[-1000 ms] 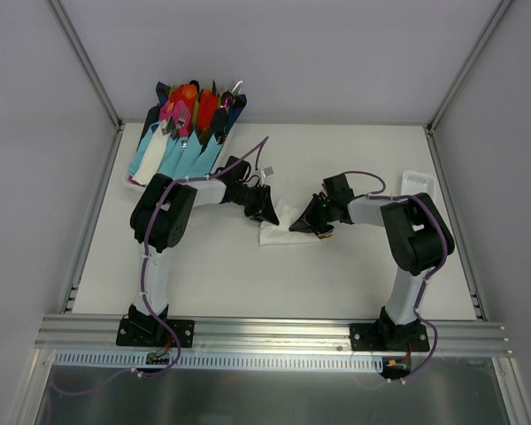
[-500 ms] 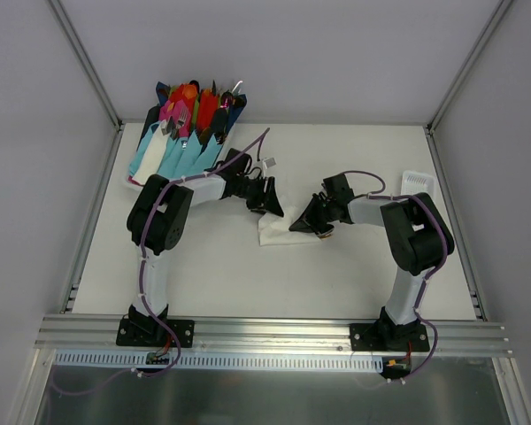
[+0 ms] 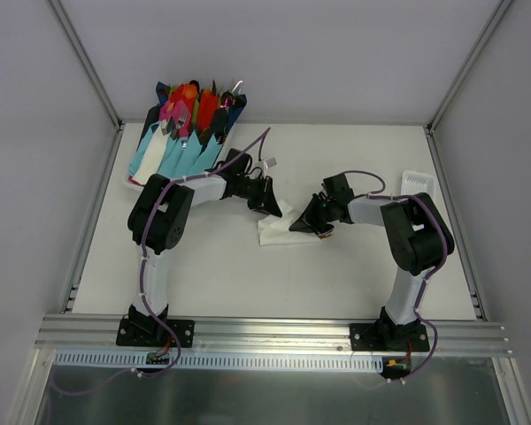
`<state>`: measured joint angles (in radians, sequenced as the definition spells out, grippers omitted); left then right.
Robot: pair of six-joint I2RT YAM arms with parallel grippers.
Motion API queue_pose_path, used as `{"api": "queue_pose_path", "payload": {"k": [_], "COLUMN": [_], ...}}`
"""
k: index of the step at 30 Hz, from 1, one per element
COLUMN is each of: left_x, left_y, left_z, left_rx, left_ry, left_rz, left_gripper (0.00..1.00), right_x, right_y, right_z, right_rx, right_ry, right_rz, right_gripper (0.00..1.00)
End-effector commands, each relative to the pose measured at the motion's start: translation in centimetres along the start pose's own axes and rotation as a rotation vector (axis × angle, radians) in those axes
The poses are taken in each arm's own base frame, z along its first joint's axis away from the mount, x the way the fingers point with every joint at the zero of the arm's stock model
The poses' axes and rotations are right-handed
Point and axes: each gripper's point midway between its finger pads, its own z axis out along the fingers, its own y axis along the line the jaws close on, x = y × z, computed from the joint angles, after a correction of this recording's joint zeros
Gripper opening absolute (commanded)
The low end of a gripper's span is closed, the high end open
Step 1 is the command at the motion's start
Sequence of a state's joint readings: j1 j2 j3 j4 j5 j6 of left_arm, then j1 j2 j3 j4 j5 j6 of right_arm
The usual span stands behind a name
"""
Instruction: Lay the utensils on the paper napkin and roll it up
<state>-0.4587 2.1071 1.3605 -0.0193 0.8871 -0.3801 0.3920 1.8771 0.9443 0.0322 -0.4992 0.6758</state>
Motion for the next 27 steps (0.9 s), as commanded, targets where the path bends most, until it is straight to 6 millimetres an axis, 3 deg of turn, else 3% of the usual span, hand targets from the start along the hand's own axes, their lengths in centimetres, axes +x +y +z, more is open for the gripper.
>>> {"api": "queue_pose_path", "payload": {"k": [1,9,14,19,27], "left_x": [1.4,4.7,5.3,5.7,6.9], "left_y": [-1.9,-1.7,-1.9,0.0,3.6], "left_z": [-0.6,0.0,0.3,1.0,1.7], "left_rx": [0.063,0.032,0.015,-0.11,-0.288], "left_ry": [0.029,0.089,0.099,0.095,0.129], "left_rz": [0.016,0.011,0.035,0.066,0.047], "left_gripper": [0.06,0.01,0.0,0.0,0.0], "right_x": [-0.1,-0.2,-0.1,-0.1,-0.3], "right_y": [-7.8,-7.9,-8.0,-8.0,-6.3], "right_z": [0.6,0.4,0.4,0.3,-0.6], "right_rx": [0.281,0.286,0.289,0.288,0.249], "right_ry": [-0.038,-0.045,-0.046,-0.045,-0.051], "right_rz": [0.042,0.044,0.042,0.044,0.018], "right_gripper": [0.0,0.0,0.0,0.0,0.0]}}
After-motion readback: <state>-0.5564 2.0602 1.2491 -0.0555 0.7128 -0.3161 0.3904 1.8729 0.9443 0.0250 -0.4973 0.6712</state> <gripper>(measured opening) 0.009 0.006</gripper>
